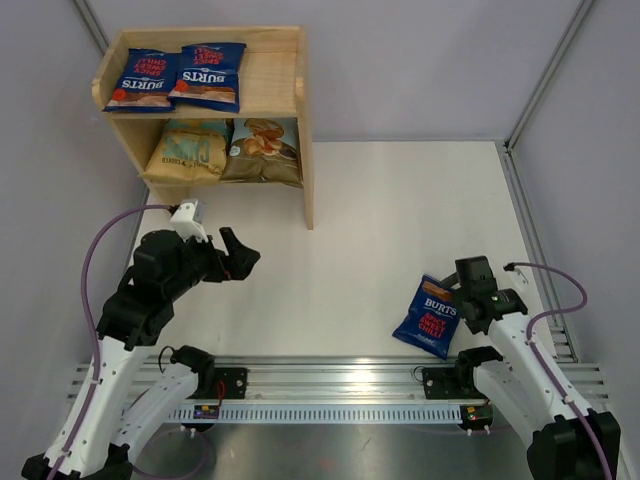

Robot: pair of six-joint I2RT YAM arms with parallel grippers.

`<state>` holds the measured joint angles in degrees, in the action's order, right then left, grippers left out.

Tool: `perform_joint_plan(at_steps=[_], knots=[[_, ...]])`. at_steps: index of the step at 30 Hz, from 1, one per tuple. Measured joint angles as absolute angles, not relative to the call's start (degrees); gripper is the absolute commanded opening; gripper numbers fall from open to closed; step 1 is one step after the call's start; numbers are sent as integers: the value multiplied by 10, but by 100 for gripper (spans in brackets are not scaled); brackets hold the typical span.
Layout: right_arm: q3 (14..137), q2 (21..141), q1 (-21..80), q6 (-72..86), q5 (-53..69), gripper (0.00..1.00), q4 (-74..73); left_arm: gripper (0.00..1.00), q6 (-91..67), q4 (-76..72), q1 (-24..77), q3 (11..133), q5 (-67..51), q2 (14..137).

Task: Place and organize the chips bags onto the shelf

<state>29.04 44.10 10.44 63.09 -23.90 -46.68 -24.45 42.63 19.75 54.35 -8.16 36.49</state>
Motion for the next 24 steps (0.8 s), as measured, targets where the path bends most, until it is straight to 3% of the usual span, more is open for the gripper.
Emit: perform_joint_plan(at_steps=[4, 8, 9, 11, 17, 20, 24], knots=[[259, 473, 104, 645, -213, 90, -439, 99, -239, 430, 197, 532, -90, 364], [241, 476, 104, 648, -201, 65, -406, 99, -238, 431, 197, 531, -94, 362], [234, 470, 104, 648, -196, 51, -393, 99, -238, 432, 197, 531, -95, 362], [217, 459, 104, 642, -182, 37, -365, 99, -238, 431, 197, 531, -98, 361], [196, 476, 104, 624, -141, 20, -287, 99, -240, 419, 197, 522, -106, 362], [196, 491, 104, 616, -122, 6, -255, 99, -243, 415, 197, 514, -109, 369], [195, 488, 104, 608, -93, 4, -242, 99, -256, 391, 199, 486, -124, 376]])
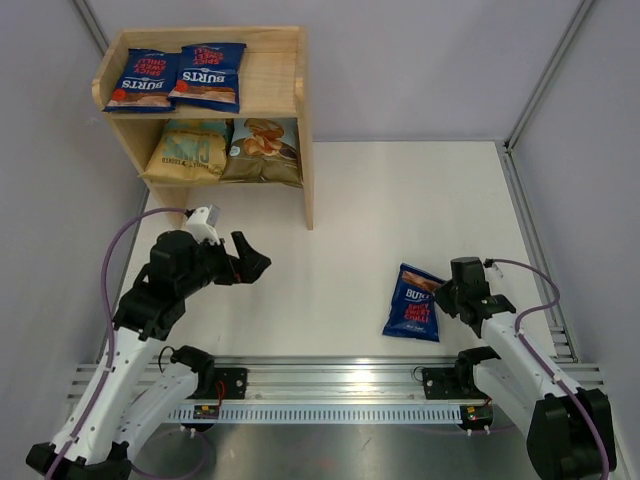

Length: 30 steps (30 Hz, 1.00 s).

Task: Place and organize the chips bags onto the shelf

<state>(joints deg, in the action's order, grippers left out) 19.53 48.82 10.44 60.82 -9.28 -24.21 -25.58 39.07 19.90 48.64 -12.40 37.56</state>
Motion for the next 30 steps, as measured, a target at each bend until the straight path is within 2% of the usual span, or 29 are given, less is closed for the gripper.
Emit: perform_joint_plan(at_steps=[5, 14, 22, 30], knots=[[197, 452, 104, 603, -67, 3, -248, 99, -300, 295, 244, 416, -143, 406], [254, 422, 104, 624, 14, 3, -246, 99, -366, -20, 432, 290, -139, 546], [269, 373, 104, 657, 75, 3, -208, 99, -368, -244, 519, 331, -149, 730], [270, 356, 105, 676, 103, 4, -182, 96, -382, -279, 552, 445, -146, 855]])
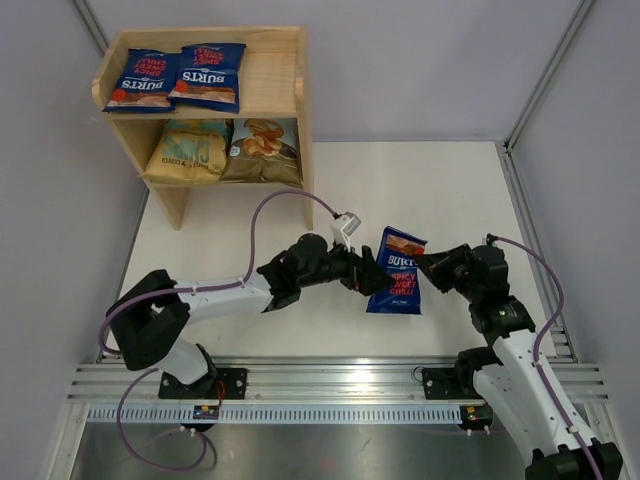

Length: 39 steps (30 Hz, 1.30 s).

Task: Place and organize the chips bags onto the shelf

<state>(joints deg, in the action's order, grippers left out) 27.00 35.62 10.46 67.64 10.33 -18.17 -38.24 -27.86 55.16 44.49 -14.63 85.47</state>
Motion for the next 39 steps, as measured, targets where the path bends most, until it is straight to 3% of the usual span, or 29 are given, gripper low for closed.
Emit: perform_joint_plan(at_steps=[2, 5, 6, 9, 10, 15, 20, 23, 27, 32, 39], knots=[[270, 354, 105, 681, 106, 4, -179, 92, -388, -280, 554, 461, -146, 871], [270, 349, 105, 690, 107, 4, -171, 72, -398, -284, 555, 465, -146, 888], [270, 348, 105, 693, 107, 4, -168, 57, -399, -284, 555, 466, -146, 892], [270, 347, 105, 699, 110, 7, -158, 27, -407, -284, 556, 467, -146, 906], [270, 346, 105, 700, 113, 9, -157, 22, -406, -284, 557, 467, -146, 907], [270, 341, 105, 695, 118, 36, -150, 0, -408, -309, 555, 457, -151, 902], [270, 320, 105, 653, 122, 69, -150, 0, -431, -381, 508, 402, -226, 877], [277, 304, 105, 605, 129, 82, -164, 0, -466, -454, 447, 349, -295, 865], [292, 293, 105, 512, 186, 86, -166, 0, -507, -532, 388, 312, -392, 850], [327, 317, 105, 430, 349, 91, -148, 3, -560, -647, 387, 303, -509, 819], [368, 379, 105, 433, 509, 93, -94, 0, -640, -715, 395, 284, -585, 804]])
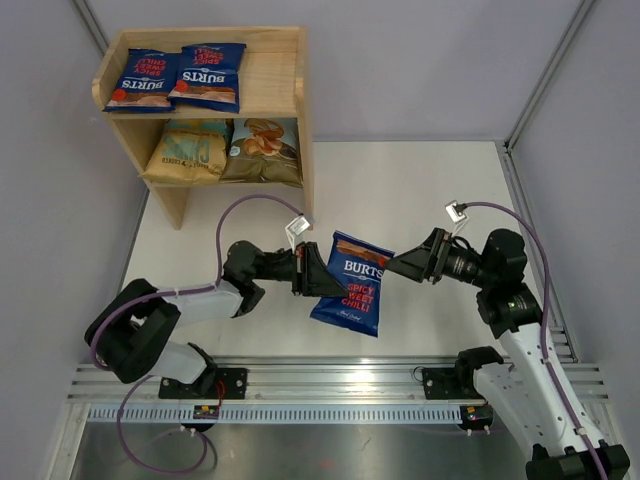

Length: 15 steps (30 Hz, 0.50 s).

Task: Place and organize the chips bags onto the shelf

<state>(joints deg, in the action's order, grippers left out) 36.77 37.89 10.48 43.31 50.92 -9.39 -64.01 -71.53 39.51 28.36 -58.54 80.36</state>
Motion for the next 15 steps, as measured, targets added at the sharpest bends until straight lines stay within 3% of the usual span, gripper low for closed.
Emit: perform_joint_plan(at_steps=[6, 15], knots=[[328, 397, 105, 547, 588, 93, 48, 0, -653, -723, 418, 284, -603, 804], [376, 354, 105, 458, 494, 95, -146, 0, -660, -727, 430, 302, -614, 802]])
